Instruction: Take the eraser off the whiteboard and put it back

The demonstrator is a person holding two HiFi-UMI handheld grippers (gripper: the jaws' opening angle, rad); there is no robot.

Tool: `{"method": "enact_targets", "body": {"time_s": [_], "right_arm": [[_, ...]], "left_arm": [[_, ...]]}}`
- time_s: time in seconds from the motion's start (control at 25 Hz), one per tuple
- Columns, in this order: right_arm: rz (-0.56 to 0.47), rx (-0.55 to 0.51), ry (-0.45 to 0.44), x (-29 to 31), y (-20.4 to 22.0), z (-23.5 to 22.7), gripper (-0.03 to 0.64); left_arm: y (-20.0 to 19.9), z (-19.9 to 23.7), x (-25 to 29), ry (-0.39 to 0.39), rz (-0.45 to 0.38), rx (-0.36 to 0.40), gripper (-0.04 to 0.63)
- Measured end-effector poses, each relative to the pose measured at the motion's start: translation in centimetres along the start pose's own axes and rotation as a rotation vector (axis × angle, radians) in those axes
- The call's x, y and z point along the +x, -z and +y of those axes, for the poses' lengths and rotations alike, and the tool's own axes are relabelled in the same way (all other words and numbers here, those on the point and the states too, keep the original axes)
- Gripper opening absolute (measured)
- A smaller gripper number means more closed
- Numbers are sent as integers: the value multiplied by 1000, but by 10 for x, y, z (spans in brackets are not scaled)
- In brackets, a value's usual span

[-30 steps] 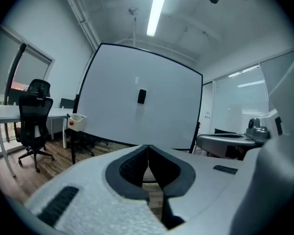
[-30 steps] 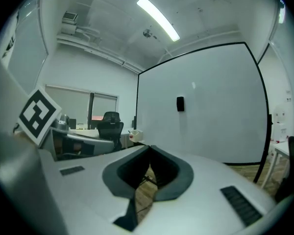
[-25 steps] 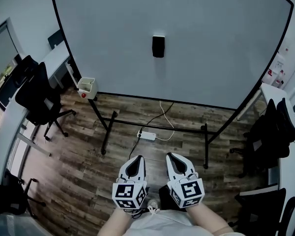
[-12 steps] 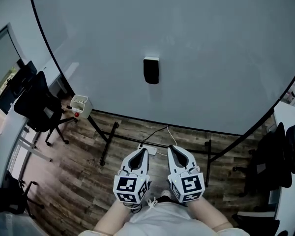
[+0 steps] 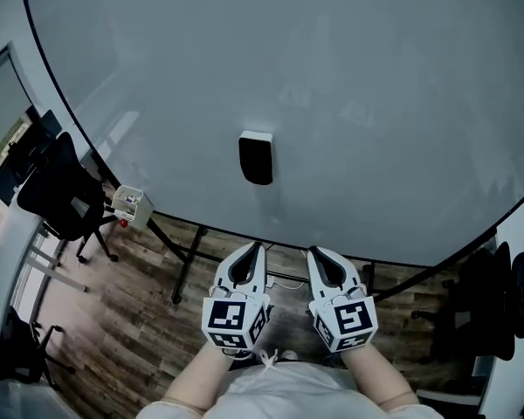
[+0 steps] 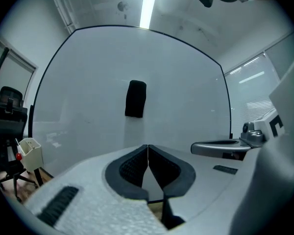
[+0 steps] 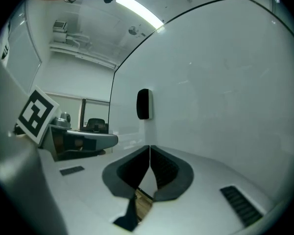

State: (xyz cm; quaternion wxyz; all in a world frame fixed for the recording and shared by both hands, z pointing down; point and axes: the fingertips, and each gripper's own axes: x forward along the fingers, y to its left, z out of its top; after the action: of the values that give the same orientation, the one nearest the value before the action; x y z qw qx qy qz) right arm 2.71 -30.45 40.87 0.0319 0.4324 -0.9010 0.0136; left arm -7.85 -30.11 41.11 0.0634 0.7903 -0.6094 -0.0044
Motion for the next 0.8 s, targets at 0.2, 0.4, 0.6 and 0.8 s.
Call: {"method": "enact_targets", "body": {"time_s": [0.2,0.4,0.6,0.8], "right_arm": [[-8,11,57,22,-8,-5,28],[-33,70,121,30,-20,-13,28],[-38,24,196,31,-33,-27,28],[-58,-21,269,29,-41,-42,28]], "left_arm": [[-42,10,23,40,-76,61,20],[-79,17,51,103,-96,69,184],[-103,31,75,91,-119,58,252],[-114,33,90,56,-130,69,270]]}}
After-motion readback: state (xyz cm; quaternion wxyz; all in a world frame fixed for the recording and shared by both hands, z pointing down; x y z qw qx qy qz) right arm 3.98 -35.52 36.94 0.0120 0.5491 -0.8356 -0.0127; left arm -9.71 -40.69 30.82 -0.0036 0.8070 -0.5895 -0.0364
